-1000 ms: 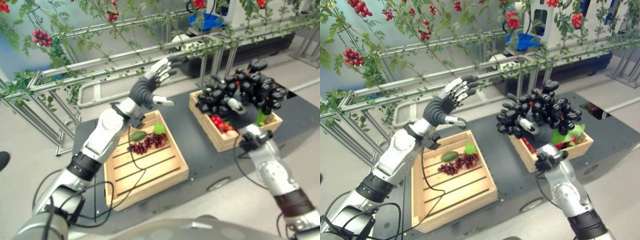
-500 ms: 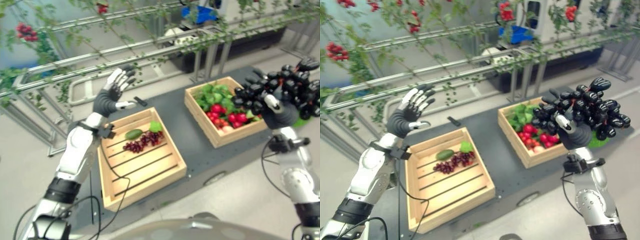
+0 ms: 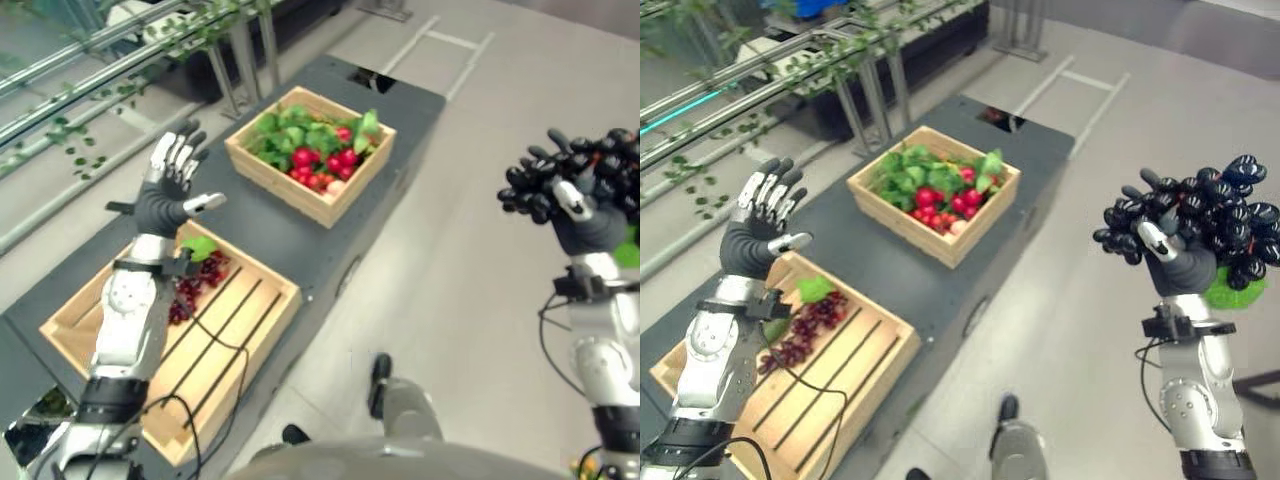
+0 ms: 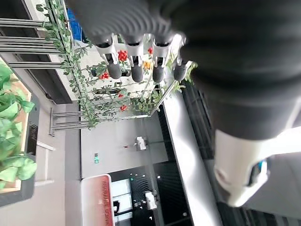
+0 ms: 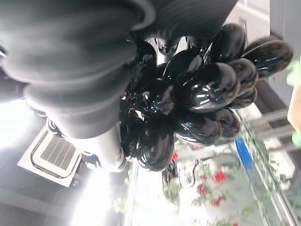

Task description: Pick up the fruits from the basket on one side to the basket on the other side

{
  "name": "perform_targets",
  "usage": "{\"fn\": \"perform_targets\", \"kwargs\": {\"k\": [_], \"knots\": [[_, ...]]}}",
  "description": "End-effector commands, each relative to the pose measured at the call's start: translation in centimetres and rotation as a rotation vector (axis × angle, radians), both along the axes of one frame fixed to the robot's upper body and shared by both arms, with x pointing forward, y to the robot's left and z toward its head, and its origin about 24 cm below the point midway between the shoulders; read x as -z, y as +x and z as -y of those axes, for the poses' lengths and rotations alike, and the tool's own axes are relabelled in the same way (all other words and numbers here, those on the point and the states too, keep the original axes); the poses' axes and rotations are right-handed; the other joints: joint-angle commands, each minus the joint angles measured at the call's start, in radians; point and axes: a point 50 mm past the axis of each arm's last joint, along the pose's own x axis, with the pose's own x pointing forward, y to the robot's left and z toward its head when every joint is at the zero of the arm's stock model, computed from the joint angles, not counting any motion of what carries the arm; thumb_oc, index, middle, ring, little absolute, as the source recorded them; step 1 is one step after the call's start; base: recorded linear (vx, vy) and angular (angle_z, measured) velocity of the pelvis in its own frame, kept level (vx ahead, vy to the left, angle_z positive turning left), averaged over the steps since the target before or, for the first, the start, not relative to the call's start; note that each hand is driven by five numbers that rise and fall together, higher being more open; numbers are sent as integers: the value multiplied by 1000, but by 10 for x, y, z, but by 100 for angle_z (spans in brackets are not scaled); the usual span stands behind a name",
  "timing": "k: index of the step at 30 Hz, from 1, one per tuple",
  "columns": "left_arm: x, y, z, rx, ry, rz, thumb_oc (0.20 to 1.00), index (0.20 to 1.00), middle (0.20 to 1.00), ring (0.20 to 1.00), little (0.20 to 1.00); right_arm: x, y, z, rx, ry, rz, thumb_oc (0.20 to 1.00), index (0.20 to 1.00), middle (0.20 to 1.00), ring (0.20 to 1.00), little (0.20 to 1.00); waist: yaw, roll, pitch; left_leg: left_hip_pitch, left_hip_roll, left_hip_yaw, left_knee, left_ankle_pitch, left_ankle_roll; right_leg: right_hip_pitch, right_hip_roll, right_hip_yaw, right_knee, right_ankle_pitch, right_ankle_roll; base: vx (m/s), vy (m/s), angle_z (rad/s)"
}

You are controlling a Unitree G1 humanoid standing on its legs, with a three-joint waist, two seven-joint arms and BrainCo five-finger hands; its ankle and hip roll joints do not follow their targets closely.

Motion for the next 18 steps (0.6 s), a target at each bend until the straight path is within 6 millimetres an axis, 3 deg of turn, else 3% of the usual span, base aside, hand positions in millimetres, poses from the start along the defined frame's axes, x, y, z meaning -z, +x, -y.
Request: {"fn": "perform_targets", "kwargs": {"k": [1, 3, 6, 9, 11, 12, 13, 14, 15, 16, 17, 18], "knots": [[-34, -20, -4, -44, 51, 197, 1000, 1000, 1000, 1000, 1000, -40, 14, -9, -2, -53, 192, 200, 200, 200, 200, 200, 10, -23, -70, -10, -23, 7, 27, -54, 43, 47, 53, 24, 22, -1, 31, 31, -192, -61], [-33, -23, -5, -58, 34, 207, 1000, 1000, 1000, 1000, 1000, -39, 11, -4, 9, -48, 190, 200, 200, 200, 200, 200, 7, -34, -86, -7, -6, 36, 47, -54, 29, 82, 111, 51, -109, -29, 6, 42, -227, -72], [-31, -21, -2, -52, 18, 204, 1000, 1000, 1000, 1000, 1000, -38, 9, 0, 35, -45, 189, 200, 200, 200, 200, 200, -6, -37, -88, -7, 29, 48, 103, -65, 13, 72, 136, 86, -103, -49, -11, 123, -260, -59], [-29, -18, 2, -46, -21, 212, 1000, 1000, 1000, 1000, 1000, -43, 2, 4, 43, -66, 215, 200, 200, 200, 200, 200, -38, -51, -87, -5, 116, 99, 259, -82, -29, 94, 172, 107, -122, -98, -50, 132, -313, -27], [-27, -16, 3, -55, -37, 206, 1000, 1000, 1000, 1000, 1000, -42, 2, 4, 44, -43, 222, 200, 200, 200, 200, 200, -38, -64, -83, -17, 188, 91, 409, -22, -85, 130, 212, 147, -151, -125, -72, 200, -373, -80], [-25, -16, 3, -64, -49, 201, 1000, 1000, 1000, 1000, 1000, -41, 4, 2, 37, -46, 215, 200, 200, 200, 200, 200, -27, -67, -76, -27, 233, 64, 495, 23, -124, 158, 252, 181, -183, -134, -92, 185, -390, -137], [-23, -16, 1, -81, -51, 198, 1000, 1000, 1000, 1000, 1000, -41, 4, 0, 27, -68, 209, 200, 200, 200, 200, 200, -19, -74, -72, -44, 248, 13, 556, 61, -144, 178, 279, 218, -206, -140, -109, 148, -320, -134], [-21, -16, -1, -101, -59, 192, 1000, 1000, 1000, 1000, 1000, -40, 5, -2, 25, -90, 199, 200, 200, 200, 200, 200, -11, -81, -68, -65, 230, -71, 603, 74, -138, 188, 295, 265, -223, -137, -124, 79, -201, -153], [-20, -17, -3, -119, -63, 189, 1000, 1000, 1000, 1000, 1000, -38, 6, -3, 23, -94, 185, 200, 200, 200, 200, 200, -3, -82, -65, -92, 207, -138, 620, 54, -128, 199, 310, 300, -245, -131, -131, -50, -107, -119], [-16, -18, -5, -154, -65, 174, 1000, 1000, 1000, 1000, 1000, -35, 9, -5, 19, -101, 166, 200, 200, 200, 200, 200, 21, -91, -58, -144, 123, -221, 599, 29, -84, 199, 310, 341, -262, -100, -138, -74, -38, -149], [-14, -18, -7, -170, -70, 171, 1000, 1000, 1000, 1000, 1000, -34, 10, -6, 18, -102, 159, 200, 200, 200, 200, 200, 38, -102, -59, -198, 65, -273, 567, 22, -63, 207, 305, 377, -273, -83, -130, -46, -22, -173], [-16, -19, -10, -190, -63, 180, 1000, 1000, 1000, 1000, 1000, -34, 10, -6, 15, -105, 162, 200, 200, 200, 200, 200, 43, -106, -60, -212, 52, -295, 533, 17, -48, 212, 308, 403, -276, -79, -126, 78, -15, -168]]}}
